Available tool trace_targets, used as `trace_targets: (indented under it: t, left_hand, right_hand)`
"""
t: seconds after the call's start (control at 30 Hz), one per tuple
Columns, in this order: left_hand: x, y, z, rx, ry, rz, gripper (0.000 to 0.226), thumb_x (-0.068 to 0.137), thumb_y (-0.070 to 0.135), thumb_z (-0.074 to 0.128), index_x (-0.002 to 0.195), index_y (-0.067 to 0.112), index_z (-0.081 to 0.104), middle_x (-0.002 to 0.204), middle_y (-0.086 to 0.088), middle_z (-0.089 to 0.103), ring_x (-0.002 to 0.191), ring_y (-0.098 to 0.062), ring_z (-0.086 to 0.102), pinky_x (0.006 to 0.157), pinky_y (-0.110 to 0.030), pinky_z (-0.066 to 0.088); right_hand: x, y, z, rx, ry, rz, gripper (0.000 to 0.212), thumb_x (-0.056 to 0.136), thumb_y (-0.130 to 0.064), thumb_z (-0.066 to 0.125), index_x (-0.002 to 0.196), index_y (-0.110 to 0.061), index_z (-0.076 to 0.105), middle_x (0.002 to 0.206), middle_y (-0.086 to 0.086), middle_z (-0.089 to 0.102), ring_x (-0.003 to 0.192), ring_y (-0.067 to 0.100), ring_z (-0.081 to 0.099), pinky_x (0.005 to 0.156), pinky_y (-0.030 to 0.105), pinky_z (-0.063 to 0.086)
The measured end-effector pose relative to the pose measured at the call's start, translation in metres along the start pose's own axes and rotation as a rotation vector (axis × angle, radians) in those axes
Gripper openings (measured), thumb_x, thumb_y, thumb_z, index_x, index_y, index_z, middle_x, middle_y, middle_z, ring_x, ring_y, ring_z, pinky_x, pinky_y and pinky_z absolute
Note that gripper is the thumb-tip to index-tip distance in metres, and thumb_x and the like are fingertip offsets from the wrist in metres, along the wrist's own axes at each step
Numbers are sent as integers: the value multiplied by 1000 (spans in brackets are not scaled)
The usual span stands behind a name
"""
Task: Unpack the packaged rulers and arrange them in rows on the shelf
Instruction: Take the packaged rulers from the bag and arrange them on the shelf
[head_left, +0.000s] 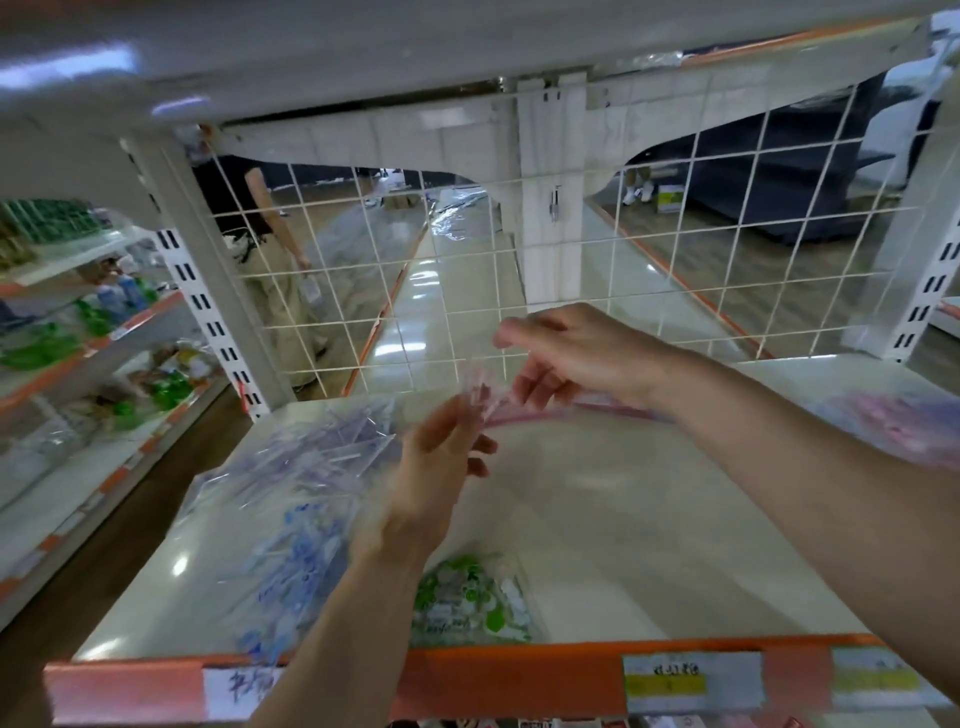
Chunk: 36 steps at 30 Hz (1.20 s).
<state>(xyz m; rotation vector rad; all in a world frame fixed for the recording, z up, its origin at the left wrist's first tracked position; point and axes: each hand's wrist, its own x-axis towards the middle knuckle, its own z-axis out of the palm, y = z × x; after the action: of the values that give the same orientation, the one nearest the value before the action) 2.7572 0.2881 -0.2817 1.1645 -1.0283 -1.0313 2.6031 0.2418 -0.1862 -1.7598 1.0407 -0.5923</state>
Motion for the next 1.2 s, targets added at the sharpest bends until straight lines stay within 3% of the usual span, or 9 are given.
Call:
trace_targets:
  t: [0.13,0.2,0.3,0.47,0.63,0.77,0.97,1.1,1.2]
  left_hand:
    - [0,-4,1,242,-1,113,39,89,-8,50,120,11,64,76,7,59,61,3,49,59,-14,42]
    - [-1,1,-1,59,61,59,40,89,-10,50,117,17,61,82,10,65,68,-1,56,65,-18,48]
    - [1,4,-5,-224,128,-18,31,92,-8,50,115,11,58,89,-5,67,71,-16,61,63,-27,53]
    - [3,3,-4,-128,205,3,20,91,-5,55,110,2,62,76,-8,64,60,-17,58,57,-25,54]
    - [3,2,-3,-48,243,-11,18,92,-3,55,106,4,64,79,-10,66,60,-17,59,58,-26,56]
    - [7,3,0,-37,315,-116,12,92,0,58,101,3,65,78,-12,68,55,-15,62,56,-25,56]
    - [14,10,6,-32,315,-220,9,92,1,58,98,1,64,78,-13,69,52,-15,64,54,-27,57]
    - [23,17,4,-65,321,-313,14,91,-2,59,104,-6,63,73,-14,67,49,-14,63,52,-28,58]
    - [26,20,-1,52,267,-339,22,91,-1,59,112,-5,60,80,-14,66,57,-19,64,56,-31,60]
  right_hand:
    - [14,-2,16,-74,-18,-20,19,95,-25,54,94,-9,63,72,6,68,60,13,62,50,18,46]
    - [20,9,13,-96,45,-30,9,92,-10,57,94,-9,65,77,9,68,61,11,62,51,17,48]
    - [22,26,2,-67,82,10,27,87,-3,60,112,-11,59,86,13,70,65,13,62,59,22,49]
    - [24,38,0,-522,102,-89,36,85,-20,66,121,-19,61,93,-7,66,83,7,61,72,20,44]
    - [27,39,7,-858,123,-200,16,81,-24,65,83,-12,56,83,5,63,79,26,58,63,32,40]
    - [30,38,13,-941,93,-262,42,80,-36,68,109,-13,48,99,1,58,84,24,57,67,35,44]
    - [43,46,12,-1042,108,-262,34,82,-34,66,102,-13,48,98,1,57,86,25,56,65,32,37]
    - [47,47,17,-1051,110,-324,51,83,-51,63,116,-16,45,98,-3,52,84,22,54,66,30,35]
    - [56,51,18,-1003,102,-315,35,85,-45,64,99,-16,52,90,-3,50,82,22,53,66,30,34]
